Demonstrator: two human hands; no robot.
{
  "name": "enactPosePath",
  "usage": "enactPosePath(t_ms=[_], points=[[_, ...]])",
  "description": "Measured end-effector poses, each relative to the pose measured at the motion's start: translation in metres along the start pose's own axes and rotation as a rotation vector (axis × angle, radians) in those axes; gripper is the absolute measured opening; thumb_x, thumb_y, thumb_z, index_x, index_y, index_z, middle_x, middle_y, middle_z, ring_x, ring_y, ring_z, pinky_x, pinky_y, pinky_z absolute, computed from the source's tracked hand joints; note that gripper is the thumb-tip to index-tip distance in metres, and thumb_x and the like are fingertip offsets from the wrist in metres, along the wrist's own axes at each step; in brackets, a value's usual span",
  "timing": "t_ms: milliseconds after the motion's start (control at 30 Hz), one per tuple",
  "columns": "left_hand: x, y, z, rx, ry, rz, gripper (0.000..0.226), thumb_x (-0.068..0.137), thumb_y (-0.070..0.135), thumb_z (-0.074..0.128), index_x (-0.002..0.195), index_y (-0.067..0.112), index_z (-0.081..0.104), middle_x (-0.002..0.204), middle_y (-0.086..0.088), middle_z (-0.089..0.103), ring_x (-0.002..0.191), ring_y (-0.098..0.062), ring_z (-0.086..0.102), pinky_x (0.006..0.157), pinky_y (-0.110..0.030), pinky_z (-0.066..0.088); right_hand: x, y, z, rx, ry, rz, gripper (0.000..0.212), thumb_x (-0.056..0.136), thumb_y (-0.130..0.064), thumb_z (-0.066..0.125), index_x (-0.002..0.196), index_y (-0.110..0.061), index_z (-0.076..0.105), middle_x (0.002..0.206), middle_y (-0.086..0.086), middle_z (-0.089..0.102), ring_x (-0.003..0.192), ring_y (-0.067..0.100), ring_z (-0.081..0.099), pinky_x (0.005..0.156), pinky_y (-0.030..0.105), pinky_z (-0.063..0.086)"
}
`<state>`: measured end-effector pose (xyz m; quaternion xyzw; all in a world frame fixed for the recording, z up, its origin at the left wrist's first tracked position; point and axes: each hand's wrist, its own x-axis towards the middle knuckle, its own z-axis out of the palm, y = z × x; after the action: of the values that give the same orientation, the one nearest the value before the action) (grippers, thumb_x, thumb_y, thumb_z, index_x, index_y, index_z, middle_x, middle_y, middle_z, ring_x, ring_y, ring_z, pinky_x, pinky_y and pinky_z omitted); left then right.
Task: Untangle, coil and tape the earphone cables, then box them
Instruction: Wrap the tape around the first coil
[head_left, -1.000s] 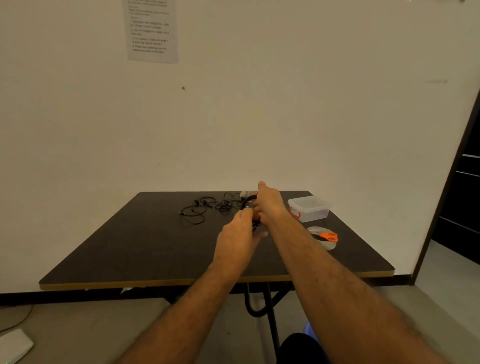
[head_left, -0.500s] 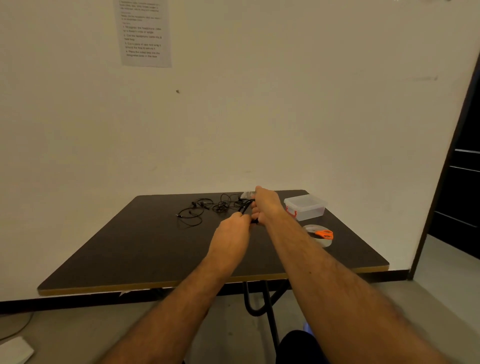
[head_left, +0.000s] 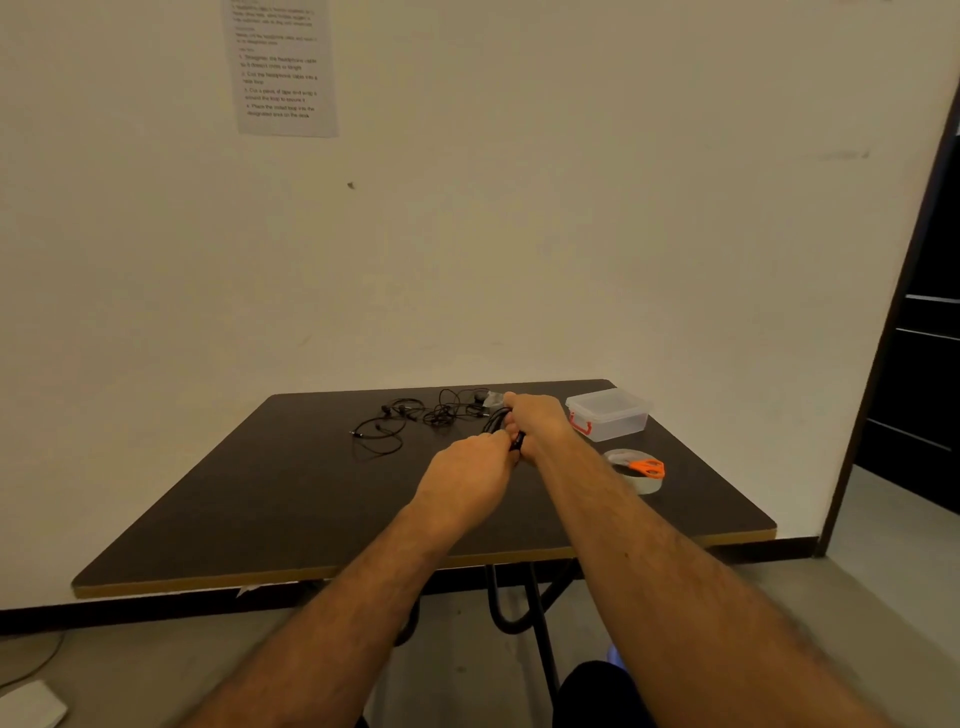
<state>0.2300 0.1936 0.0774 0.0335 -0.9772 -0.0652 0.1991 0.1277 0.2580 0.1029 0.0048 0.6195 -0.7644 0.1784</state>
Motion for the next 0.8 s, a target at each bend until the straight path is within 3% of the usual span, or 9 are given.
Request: enactPosePath(t_ms=[100, 233, 367, 567, 800], points=[[-0.004, 0.000, -0.002, -0.051, -0.021, 0.034, 0.028, 0.106, 0.035, 0.033, 0.106, 0.017, 0.054, 0.102, -0.004, 0.063, 0.078, -0.017, 0.055, 0.068, -0.035, 0.041, -0.003, 0.001, -0.004, 0.016, -0.052, -0.011, 0.028, 0.102, -0.011, 0.048, 0.074, -0.009, 0.048, 0.055, 0.002, 0.045, 0.037, 0.009, 0.036, 0.031, 0.018, 0.030], [-0.006, 0.000, -0.002, -0.031, -0.068, 0.073, 0.027, 0.104, 0.038, 0.039, 0.111, 0.018, 0.056, 0.105, -0.002, 0.062, 0.088, -0.021, 0.063, 0.074, -0.037, 0.050, -0.001, 0.005, -0.004, 0.111, -0.024, 0.051, 0.023, 0.101, -0.010, 0.051, 0.078, -0.006, 0.055, 0.057, 0.001, 0.039, 0.033, 0.007, 0.029, 0.028, 0.017, 0.025], [-0.005, -0.005, -0.001, -0.030, -0.059, 0.071, 0.030, 0.106, 0.032, 0.032, 0.109, 0.018, 0.058, 0.102, -0.002, 0.064, 0.083, -0.019, 0.060, 0.070, -0.035, 0.045, 0.000, 0.008, 0.000, 0.146, -0.036, 0.073, 0.024, 0.101, -0.010, 0.051, 0.077, -0.009, 0.052, 0.059, 0.000, 0.036, 0.032, 0.006, 0.027, 0.029, 0.017, 0.023], [-0.005, -0.016, -0.007, -0.043, 0.026, 0.083, 0.027, 0.105, 0.035, 0.031, 0.091, 0.022, 0.049, 0.081, 0.006, 0.052, 0.067, -0.011, 0.049, 0.064, -0.032, 0.039, -0.006, 0.007, 0.002, 0.229, -0.037, 0.089, 0.016, 0.099, -0.009, 0.054, 0.084, -0.005, 0.054, 0.061, 0.003, 0.042, 0.046, 0.009, 0.033, 0.036, 0.019, 0.031], [0.001, -0.024, -0.011, -0.048, -0.052, 0.122, 0.028, 0.107, 0.037, 0.027, 0.093, 0.021, 0.045, 0.086, 0.002, 0.050, 0.072, -0.016, 0.049, 0.070, -0.037, 0.042, -0.012, 0.003, 0.000, 0.189, -0.011, 0.060, 0.015, 0.098, -0.012, 0.056, 0.085, -0.004, 0.057, 0.062, 0.004, 0.049, 0.047, 0.010, 0.044, 0.037, 0.024, 0.038]])
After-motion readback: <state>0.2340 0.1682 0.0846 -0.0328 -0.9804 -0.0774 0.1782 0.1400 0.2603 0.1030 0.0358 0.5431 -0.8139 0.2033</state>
